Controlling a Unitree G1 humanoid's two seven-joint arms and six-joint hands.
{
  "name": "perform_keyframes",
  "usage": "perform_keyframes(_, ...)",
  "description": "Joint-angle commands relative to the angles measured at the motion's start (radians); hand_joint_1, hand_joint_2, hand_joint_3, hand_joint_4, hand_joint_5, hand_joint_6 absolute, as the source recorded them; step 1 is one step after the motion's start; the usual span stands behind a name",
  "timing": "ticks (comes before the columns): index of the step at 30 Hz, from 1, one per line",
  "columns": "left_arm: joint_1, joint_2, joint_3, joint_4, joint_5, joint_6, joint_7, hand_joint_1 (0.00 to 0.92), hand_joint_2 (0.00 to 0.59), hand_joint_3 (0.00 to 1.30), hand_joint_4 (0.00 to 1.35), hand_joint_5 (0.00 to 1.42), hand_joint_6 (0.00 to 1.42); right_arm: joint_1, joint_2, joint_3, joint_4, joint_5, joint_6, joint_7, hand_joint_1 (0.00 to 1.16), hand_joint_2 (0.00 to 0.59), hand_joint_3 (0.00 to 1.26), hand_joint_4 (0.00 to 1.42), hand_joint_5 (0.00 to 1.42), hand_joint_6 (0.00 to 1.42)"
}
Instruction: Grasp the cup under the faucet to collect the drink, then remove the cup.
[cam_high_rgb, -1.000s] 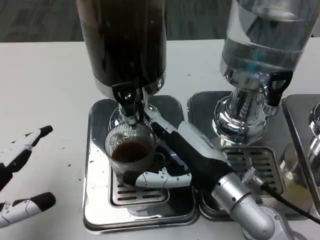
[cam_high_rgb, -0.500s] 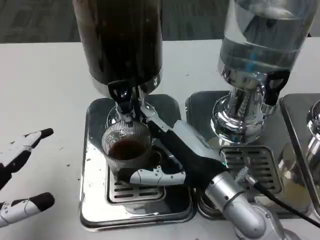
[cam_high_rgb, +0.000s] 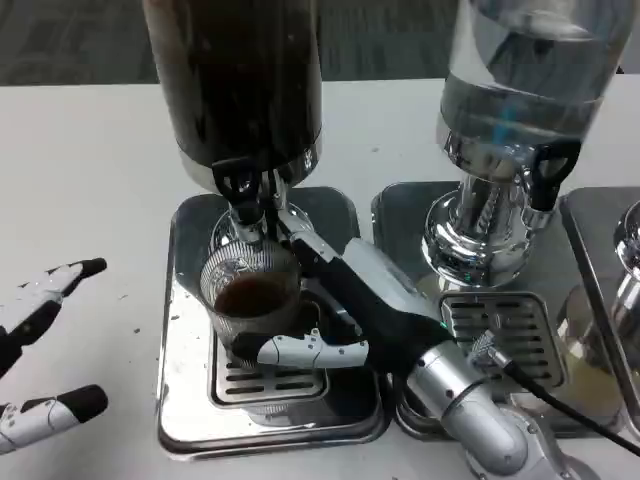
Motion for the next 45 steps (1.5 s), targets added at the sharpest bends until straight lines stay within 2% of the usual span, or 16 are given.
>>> perform_keyframes(1, 0.0, 0.028, -0.01, 0.004, -0.003, 0.001, 0.004, 0.0, 0.077, 0.06, 0.0, 0.0, 0.0, -0.002, 0.017, 0.009, -0.017, -0.005, -0.019, -0.022, 0.3, 0.0, 0.02, 0.05, 0.18, 0.28)
perform_keyframes(18, -0.022, 0.063, -0.043, 0.028, -0.014, 0.005, -0.01, 0.0, 0.085, 0.03, 0.0, 0.0, 0.0, 0.04, 0.02, 0.003, -0.061, 0.012, -0.008, -0.037, 0.3, 0.001, 0.08, 0.12, 0.25, 0.35)
perform_keyframes(29, -0.039, 0.08, -0.059, 0.053, -0.027, 0.002, -0.026, 0.0, 0.088, 0.03, 0.0, 0.0, 0.01, 0.025, 0.028, 0.009, -0.033, 0.026, -0.018, -0.015, 0.32, 0.011, 0.07, 0.11, 0.24, 0.34)
perform_keyframes(45, -0.034, 0.089, -0.066, 0.049, -0.039, 0.001, -0.029, 0.0, 0.094, 0.05, 0.0, 0.0, 0.02, 0.022, 0.033, 0.018, -0.021, -0.007, 0.006, -0.034, 0.36, 0.016, 0.05, 0.1, 0.24, 0.34)
